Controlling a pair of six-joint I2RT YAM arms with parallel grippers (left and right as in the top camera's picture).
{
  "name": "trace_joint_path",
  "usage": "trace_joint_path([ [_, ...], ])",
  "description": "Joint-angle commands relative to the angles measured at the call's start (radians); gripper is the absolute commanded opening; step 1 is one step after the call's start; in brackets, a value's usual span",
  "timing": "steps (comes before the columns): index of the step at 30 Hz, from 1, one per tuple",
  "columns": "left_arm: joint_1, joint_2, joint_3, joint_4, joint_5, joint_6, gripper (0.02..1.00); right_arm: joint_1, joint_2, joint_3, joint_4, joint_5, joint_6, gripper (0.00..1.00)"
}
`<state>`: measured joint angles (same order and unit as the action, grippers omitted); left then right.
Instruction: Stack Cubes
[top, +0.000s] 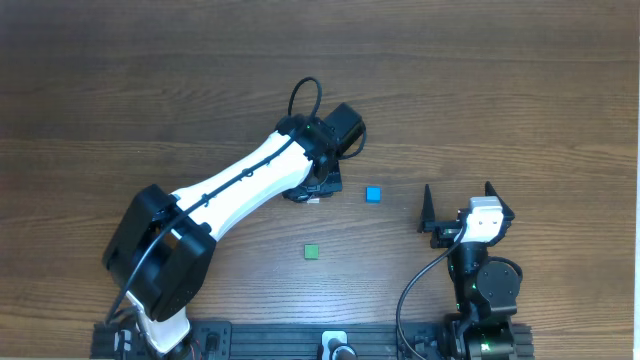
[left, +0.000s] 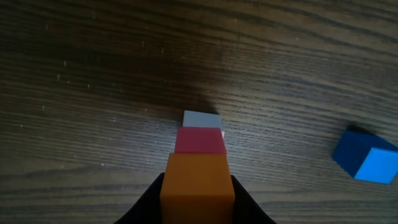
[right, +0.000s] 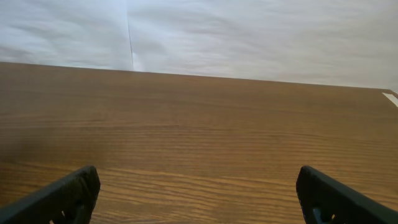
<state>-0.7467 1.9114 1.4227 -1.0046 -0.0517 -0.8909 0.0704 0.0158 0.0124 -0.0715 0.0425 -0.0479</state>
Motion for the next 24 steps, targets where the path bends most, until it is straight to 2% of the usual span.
trace_joint_path([
  [1,0.005,0.031,-0.011,0.004,0.014,-0.014,0.093,-0.004,-0.011,-0.007,0.000,-0.008,0.009,0.993],
  [11,0.005,0.047,-0.011,0.008,0.022,-0.014,0.104,-0.004,-0.011,-0.007,0.000,-0.008,0.009,0.991],
  [14,0.005,0.049,-0.011,0.014,0.029,-0.007,0.165,-0.004,-0.011,-0.007,0.000,-0.008,0.009,0.993],
  [18,0.005,0.049,-0.011,0.018,0.029,-0.006,0.329,-0.004,-0.011,-0.007,0.000,-0.008,0.009,0.991],
  [24,0.005,0.049,-0.011,0.018,0.029,-0.003,0.382,-0.004,-0.011,-0.007,0.000,-0.008,0.009,0.991],
])
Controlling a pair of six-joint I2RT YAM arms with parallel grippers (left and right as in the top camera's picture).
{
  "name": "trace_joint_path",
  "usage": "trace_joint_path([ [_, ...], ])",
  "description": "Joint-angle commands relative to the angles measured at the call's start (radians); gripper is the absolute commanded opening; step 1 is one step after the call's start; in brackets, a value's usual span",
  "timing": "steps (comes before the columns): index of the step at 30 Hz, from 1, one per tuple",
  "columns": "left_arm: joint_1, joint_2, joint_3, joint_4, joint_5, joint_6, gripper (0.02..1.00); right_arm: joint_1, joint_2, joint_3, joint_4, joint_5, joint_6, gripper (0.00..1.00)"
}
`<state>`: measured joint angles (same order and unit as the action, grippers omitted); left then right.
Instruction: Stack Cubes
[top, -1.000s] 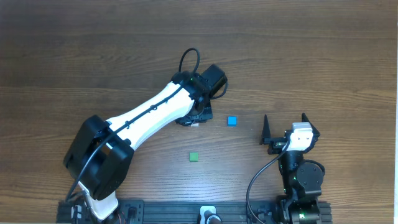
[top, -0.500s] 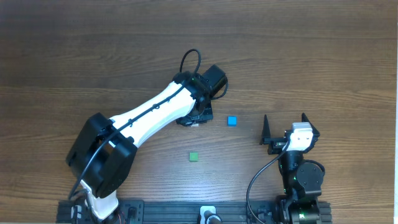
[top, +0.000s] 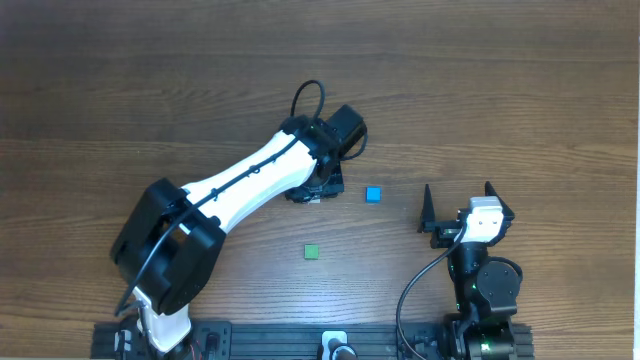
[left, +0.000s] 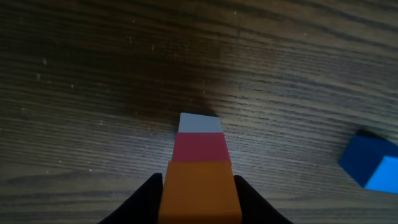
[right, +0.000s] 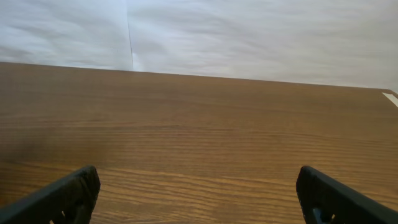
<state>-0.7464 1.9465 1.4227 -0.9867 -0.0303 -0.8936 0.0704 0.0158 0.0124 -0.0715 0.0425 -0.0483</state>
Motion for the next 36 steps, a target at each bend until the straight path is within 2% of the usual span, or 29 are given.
trace_joint_path([
  [1,0.005,0.014,-0.011,0.000,0.008,-0.001,0.389,-0.004,-0.011,-0.007,0.000,-0.008,0.010,0.991],
  [4,0.005,0.014,-0.011,0.000,0.007,-0.001,0.426,-0.004,-0.011,-0.007,0.000,-0.008,0.010,0.993],
  [9,0.005,0.014,-0.011,0.000,0.007,-0.001,0.566,-0.004,-0.011,-0.007,0.000,-0.008,0.010,0.991],
  [14,0.007,0.003,-0.011,0.007,-0.011,-0.007,0.901,-0.004,-0.011,-0.007,0.000,-0.008,0.010,0.991],
  [16,0.016,-0.013,-0.011,0.019,-0.013,-0.008,0.961,-0.004,-0.011,-0.007,0.000,-0.008,0.010,0.993],
  [22,0.119,-0.082,-0.011,0.085,-0.039,0.021,0.996,-0.004,-0.011,-0.007,0.000,-0.008,0.010,0.991],
  [29,0.356,-0.195,-0.011,0.209,-0.037,0.135,0.987,-0.004,-0.011,-0.007,0.000,-0.008,0.010,0.991],
  [36,0.569,-0.335,-0.011,0.214,-0.025,0.249,0.965,-0.004,-0.011,-0.007,0.000,-0.008,0.010,0.993],
])
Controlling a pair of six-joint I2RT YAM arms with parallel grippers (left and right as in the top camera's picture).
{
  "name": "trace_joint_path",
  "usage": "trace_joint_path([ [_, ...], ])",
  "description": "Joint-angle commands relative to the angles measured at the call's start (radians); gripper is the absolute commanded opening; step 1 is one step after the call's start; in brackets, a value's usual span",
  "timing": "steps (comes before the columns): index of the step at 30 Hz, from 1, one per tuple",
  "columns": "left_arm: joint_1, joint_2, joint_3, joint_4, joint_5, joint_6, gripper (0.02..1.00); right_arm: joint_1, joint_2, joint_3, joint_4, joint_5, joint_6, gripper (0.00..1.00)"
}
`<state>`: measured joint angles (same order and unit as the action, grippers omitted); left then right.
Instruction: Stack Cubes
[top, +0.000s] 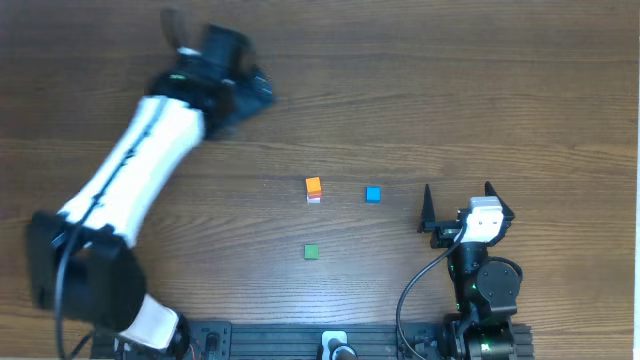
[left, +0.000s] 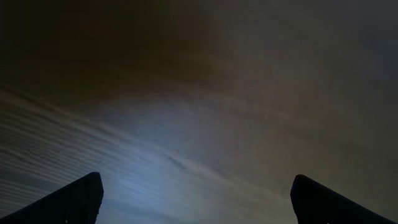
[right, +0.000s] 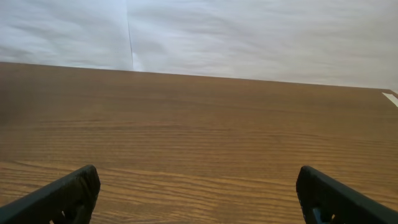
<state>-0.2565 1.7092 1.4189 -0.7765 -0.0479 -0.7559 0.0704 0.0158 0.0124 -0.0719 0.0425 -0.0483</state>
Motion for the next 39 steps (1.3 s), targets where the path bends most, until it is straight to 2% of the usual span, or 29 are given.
trace_joint_path([
  [1,0.099,-0.122,-0.007,0.006,-0.014,0.141,0.963,-0.004,-0.011,-0.007,0.000,-0.008,0.010,0.993],
  [10,0.157,-0.319,-0.007,0.038,-0.060,0.361,0.936,-0.004,-0.011,-0.007,0.000,-0.008,0.010,0.991],
  [17,0.190,-0.508,-0.030,0.043,-0.057,0.393,0.904,-0.004,-0.011,-0.007,0.000,-0.008,0.010,0.993],
  [20,0.237,-0.614,-0.082,0.066,-0.015,0.414,0.897,-0.004,-0.011,-0.007,0.000,-0.008,0.010,0.991],
  [27,0.353,-0.858,-0.301,0.195,0.150,0.499,0.890,-0.004,-0.011,-0.007,0.000,-0.008,0.010,0.991],
  [34,0.371,-1.110,-0.660,0.421,0.278,0.569,0.888,-0.004,-0.011,-0.007,0.000,-0.008,0.010,0.991],
  [39,0.371,-1.262,-0.873,0.513,0.287,0.570,0.884,-0.004,-0.011,-0.007,0.000,-0.008,0.010,0.993],
])
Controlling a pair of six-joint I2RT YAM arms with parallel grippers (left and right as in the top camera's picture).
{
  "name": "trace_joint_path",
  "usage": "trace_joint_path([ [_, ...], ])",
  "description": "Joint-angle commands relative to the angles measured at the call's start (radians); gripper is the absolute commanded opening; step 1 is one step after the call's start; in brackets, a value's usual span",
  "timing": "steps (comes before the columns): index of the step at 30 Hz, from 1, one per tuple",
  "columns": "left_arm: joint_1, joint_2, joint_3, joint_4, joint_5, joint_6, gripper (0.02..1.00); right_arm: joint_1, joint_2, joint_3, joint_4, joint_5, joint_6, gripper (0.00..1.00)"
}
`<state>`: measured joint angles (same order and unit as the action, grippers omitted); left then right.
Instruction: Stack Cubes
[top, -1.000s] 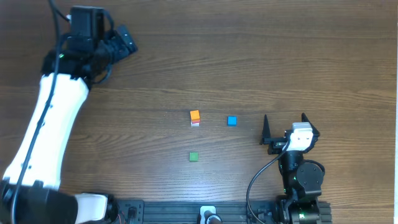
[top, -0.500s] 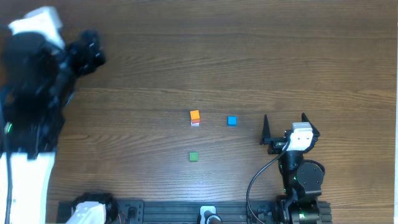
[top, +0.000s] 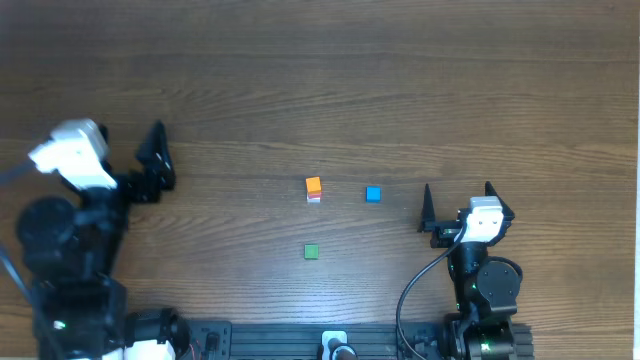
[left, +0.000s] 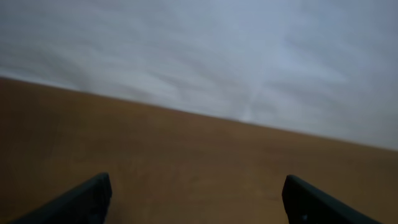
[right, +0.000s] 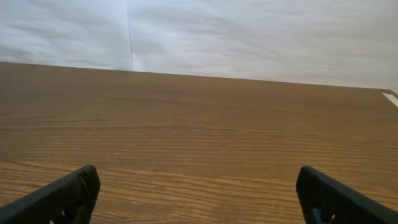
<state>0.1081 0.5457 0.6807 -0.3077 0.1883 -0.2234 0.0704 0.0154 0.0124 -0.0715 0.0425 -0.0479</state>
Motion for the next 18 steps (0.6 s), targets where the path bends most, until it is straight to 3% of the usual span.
trace_joint_path([
  [1,0.006,-0.132,-0.175,0.060,0.051,0.037,0.884,-0.004,-0.011,-0.007,0.000,-0.008,0.009,0.993],
  [18,-0.073,-0.442,-0.446,0.134,0.065,0.116,0.904,-0.004,-0.011,-0.007,0.000,-0.008,0.009,0.991],
])
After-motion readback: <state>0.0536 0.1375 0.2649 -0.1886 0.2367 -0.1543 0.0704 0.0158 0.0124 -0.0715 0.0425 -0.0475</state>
